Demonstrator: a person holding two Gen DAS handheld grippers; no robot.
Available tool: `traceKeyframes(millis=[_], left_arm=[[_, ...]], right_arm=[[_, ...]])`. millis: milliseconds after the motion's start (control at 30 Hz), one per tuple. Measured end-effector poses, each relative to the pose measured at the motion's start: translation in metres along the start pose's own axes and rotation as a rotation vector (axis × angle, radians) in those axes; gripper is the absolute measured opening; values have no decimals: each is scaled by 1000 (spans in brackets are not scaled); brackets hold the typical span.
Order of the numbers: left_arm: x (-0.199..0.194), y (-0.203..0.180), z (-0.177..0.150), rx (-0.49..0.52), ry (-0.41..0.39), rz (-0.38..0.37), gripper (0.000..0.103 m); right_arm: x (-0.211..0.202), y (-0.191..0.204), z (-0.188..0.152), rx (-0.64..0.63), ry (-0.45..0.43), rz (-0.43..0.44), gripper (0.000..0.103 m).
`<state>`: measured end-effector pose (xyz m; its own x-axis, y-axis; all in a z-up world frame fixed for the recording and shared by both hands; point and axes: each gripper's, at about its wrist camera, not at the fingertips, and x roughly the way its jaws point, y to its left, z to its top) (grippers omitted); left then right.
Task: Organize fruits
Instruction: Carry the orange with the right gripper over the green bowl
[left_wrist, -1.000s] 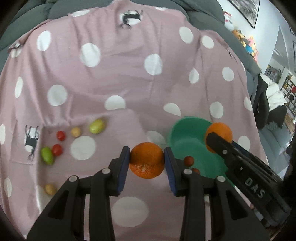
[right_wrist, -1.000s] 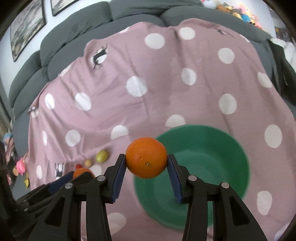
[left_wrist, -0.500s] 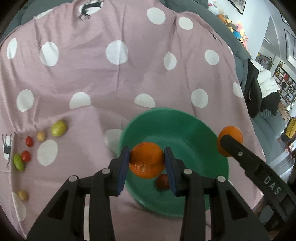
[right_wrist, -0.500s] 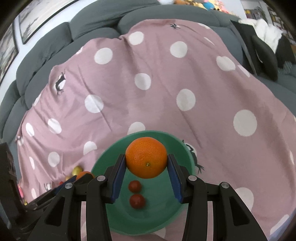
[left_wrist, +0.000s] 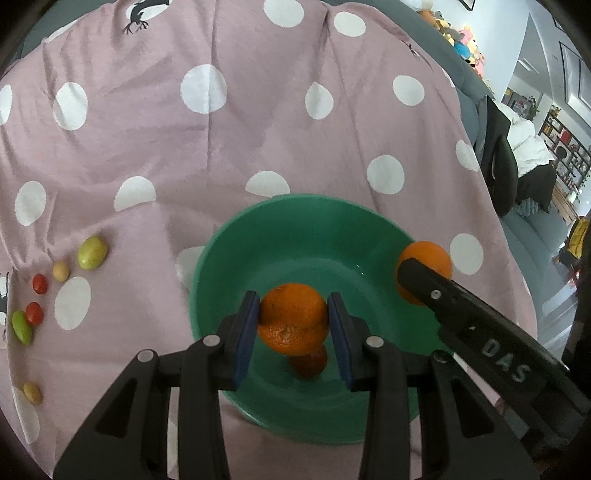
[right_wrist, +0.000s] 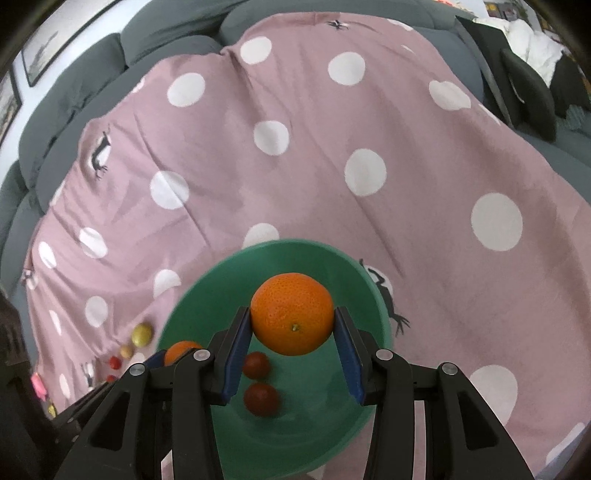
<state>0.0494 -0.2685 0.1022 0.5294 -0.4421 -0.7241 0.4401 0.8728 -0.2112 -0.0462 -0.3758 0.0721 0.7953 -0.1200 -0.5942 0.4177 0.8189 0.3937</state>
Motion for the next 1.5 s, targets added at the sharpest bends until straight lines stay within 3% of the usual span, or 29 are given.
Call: traceKeyframes(millis=[1000, 1500], left_arm=[[23, -8, -10, 22, 67, -16, 38], [19, -4, -13, -1, 57, -34, 38]], right_arm=[[16, 0, -2, -9, 72, -24, 46], [20, 5, -1, -24, 79, -46, 46]])
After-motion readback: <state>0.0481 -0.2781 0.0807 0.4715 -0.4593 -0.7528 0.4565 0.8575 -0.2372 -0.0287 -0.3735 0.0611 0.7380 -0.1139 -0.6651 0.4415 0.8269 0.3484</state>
